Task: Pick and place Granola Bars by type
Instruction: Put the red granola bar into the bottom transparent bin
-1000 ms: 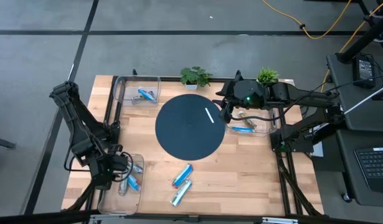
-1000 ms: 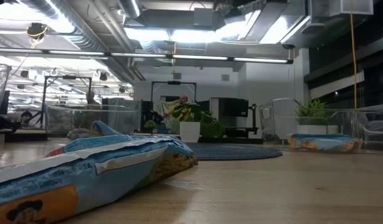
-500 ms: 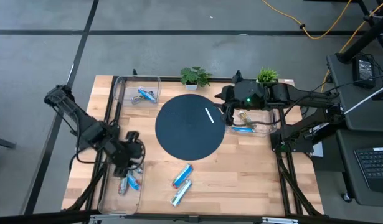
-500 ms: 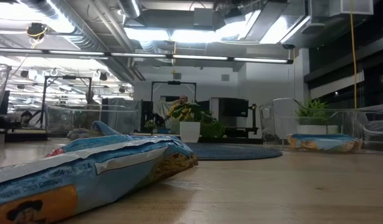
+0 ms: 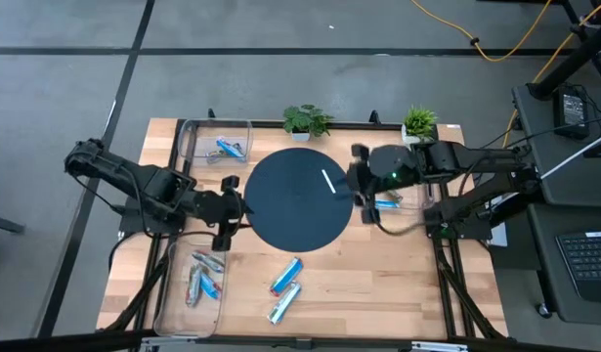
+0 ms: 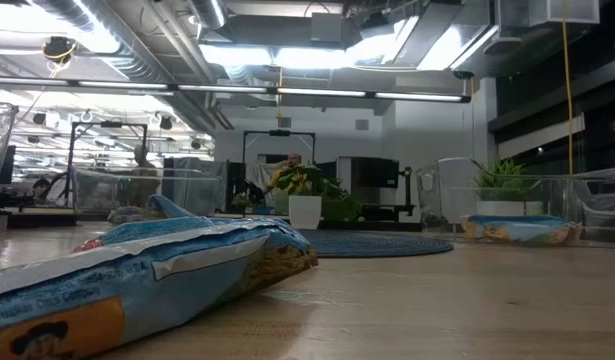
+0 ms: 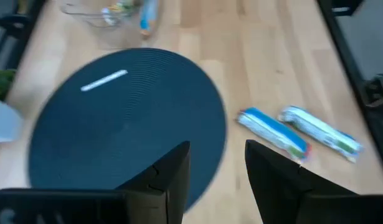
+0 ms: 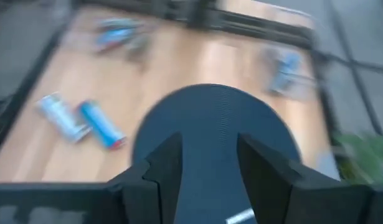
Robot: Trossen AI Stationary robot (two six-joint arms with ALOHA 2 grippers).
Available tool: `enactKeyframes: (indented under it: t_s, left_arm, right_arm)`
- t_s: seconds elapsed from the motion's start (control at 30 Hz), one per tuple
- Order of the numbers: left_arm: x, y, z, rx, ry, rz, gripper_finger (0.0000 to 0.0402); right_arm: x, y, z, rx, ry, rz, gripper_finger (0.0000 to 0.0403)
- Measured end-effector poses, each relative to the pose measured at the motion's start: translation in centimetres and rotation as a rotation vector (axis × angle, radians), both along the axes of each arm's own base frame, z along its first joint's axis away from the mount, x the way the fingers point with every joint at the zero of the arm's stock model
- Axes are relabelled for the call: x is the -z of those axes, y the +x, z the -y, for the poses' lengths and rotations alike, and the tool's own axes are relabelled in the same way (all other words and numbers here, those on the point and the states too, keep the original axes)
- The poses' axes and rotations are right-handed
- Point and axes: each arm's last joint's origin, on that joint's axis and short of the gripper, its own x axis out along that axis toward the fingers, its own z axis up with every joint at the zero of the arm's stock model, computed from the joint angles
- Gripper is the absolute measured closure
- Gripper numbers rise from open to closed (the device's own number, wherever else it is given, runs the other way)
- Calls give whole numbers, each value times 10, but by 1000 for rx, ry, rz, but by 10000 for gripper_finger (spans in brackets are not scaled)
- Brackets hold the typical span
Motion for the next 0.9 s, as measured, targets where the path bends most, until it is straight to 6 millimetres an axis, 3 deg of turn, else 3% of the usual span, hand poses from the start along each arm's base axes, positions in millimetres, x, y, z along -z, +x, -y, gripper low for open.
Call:
enactKeyframes:
  t_s: [0.27, 0.7, 0.9]
  left_arm:
    - [-4, 8, -17, -108, 81, 70, 256]
    - [-5, 10, -22, -131, 98, 78, 256]
    - [-5, 10, -21, -127, 93, 76, 256]
  right_arm:
    - [2, -1, -27, -228, -82, -7, 248]
    - [30, 24, -48, -421, -17, -109, 247]
    - [51, 40, -60, -490, 31, -183, 204]
